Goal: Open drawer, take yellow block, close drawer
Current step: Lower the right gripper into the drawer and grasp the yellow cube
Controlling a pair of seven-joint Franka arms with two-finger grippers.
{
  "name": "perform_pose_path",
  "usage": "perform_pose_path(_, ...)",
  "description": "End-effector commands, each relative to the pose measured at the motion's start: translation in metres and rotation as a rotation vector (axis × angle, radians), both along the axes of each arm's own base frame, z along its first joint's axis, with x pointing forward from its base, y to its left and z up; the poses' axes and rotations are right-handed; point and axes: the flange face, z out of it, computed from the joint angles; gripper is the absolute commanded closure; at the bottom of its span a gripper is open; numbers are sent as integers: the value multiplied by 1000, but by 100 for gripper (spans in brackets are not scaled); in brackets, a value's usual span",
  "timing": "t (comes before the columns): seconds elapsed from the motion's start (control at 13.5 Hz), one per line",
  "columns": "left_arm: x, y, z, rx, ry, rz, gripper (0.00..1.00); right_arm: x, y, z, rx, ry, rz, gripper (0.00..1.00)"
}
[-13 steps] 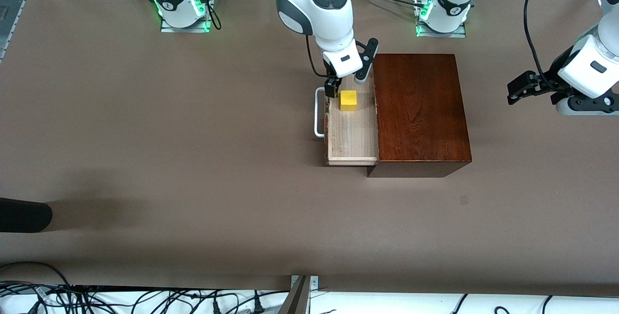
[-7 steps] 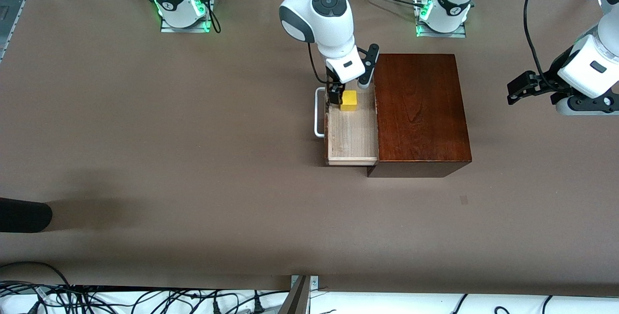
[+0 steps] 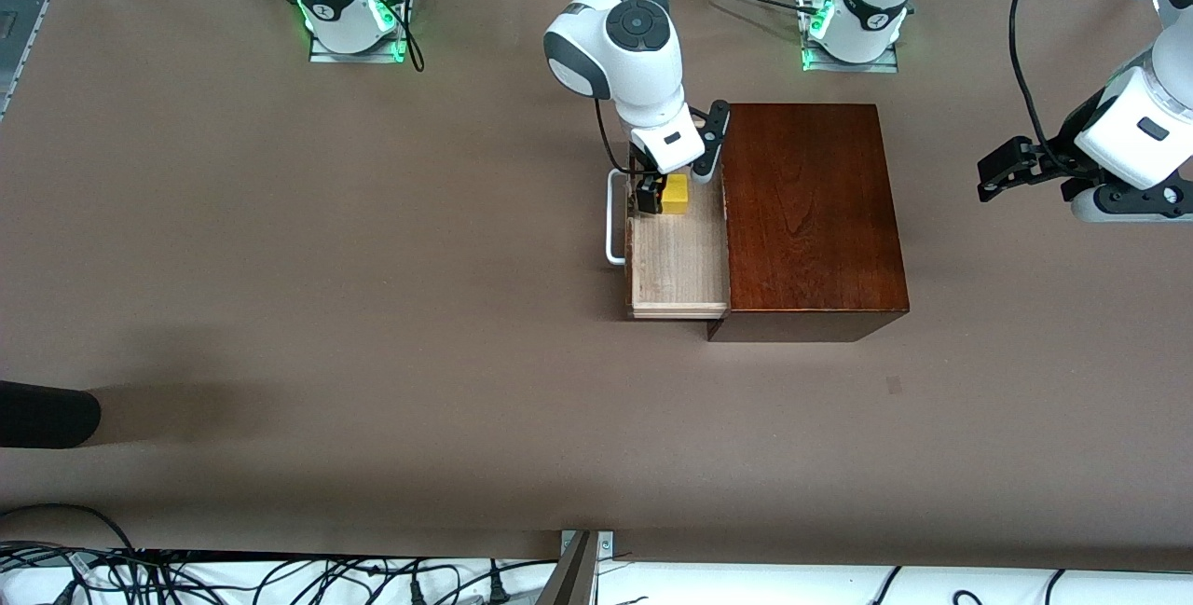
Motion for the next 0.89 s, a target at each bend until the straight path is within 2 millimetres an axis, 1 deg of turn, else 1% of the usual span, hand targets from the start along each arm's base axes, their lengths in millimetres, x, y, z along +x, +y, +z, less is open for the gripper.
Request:
perform_pose_path(0.0, 5, 0, 4, -17, 0, -17, 0, -3, 10, -9, -1, -24, 28, 0)
perform_pose_path(0.22, 5, 1, 4, -17, 0, -16, 0, -3, 13, -19, 3, -37, 34, 0)
perform_pose_path(0.3, 5, 1, 4, -17, 0, -16, 0, -3, 13, -19, 3, -36, 33, 2)
perform_pose_path(0.37, 5, 1, 4, -17, 0, -16, 0, -3, 13, -19, 3, -37, 35, 6)
perform_pose_path(0.45, 5, 1, 4, -17, 0, -16, 0, -3, 13, -19, 3, -37, 34, 20)
perform_pose_path(0.52, 5, 1, 4, -17, 0, -16, 0, -3, 13, -19, 4, -35, 29, 41)
perform_pose_path(0.67, 5, 1, 4, -17, 0, -16, 0, -3, 13, -20, 2, -35, 29, 73)
perform_pose_path(0.74, 5, 2, 4, -17, 2, -14, 0, -3, 13, -22, 1, -34, 29, 85)
perform_pose_path(0.82, 5, 2, 4, -17, 2, -14, 0, -2, 12, -23, -1, -34, 28, 89)
